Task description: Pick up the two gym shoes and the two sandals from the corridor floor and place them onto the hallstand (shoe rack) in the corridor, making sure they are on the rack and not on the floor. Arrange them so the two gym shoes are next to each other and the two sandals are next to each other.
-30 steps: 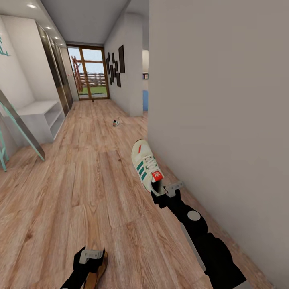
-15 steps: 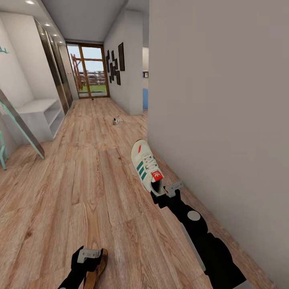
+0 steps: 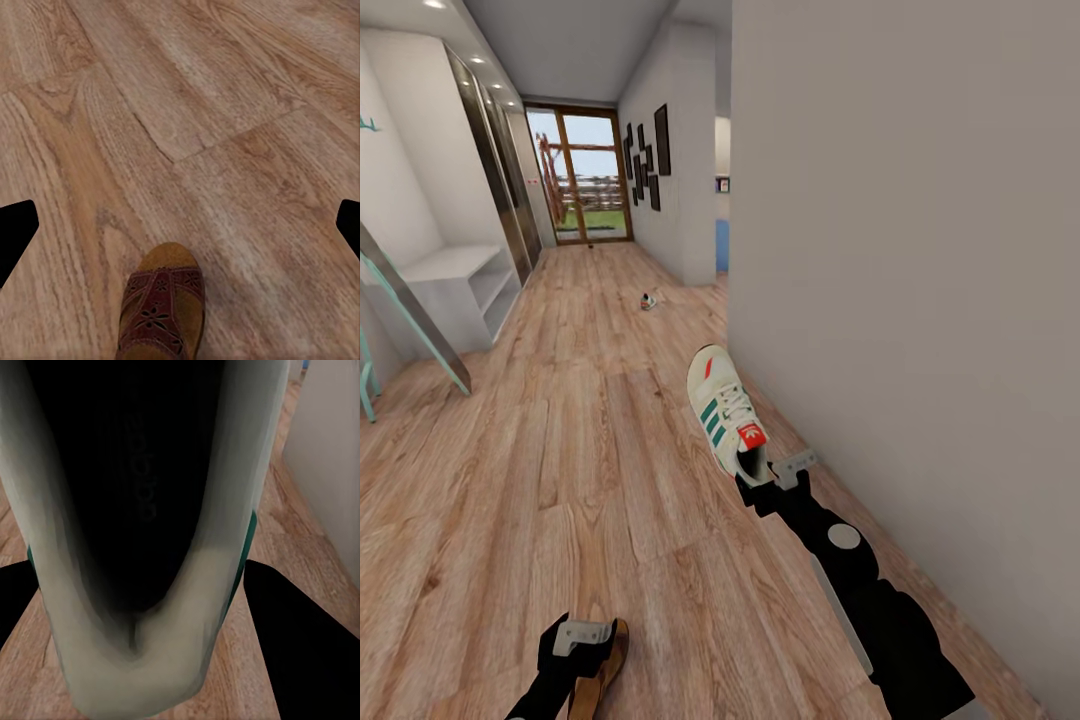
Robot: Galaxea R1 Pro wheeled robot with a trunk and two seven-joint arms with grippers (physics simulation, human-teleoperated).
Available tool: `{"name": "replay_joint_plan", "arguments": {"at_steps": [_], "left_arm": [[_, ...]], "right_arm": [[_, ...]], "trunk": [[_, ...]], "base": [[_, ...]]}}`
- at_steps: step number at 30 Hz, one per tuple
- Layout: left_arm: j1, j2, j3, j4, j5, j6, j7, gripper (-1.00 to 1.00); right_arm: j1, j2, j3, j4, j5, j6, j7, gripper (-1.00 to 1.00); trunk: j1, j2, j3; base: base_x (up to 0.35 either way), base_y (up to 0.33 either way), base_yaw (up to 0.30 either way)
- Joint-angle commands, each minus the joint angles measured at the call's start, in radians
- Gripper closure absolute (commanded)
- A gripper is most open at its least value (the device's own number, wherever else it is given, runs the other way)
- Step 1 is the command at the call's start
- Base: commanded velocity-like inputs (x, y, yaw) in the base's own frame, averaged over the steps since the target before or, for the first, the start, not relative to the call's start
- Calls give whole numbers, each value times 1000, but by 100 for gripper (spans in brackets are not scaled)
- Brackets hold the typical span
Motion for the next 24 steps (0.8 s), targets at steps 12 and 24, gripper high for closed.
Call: {"name": "replay_joint_plan", "arguments": {"at_steps": [12,24], "left_arm": [[1,-1,5,-1,-8,-4,-6,-100],[1,-1,5,0,-10,-4,-6,-100]], "right_arm": [[0,0,-1,-3,3,6,4,100],[0,0,-1,-3,4,6,4,100]], "trunk": [[34,-63,-47],[46,-80,-111]], "base": [[0,0,0],[0,0,0]]}}
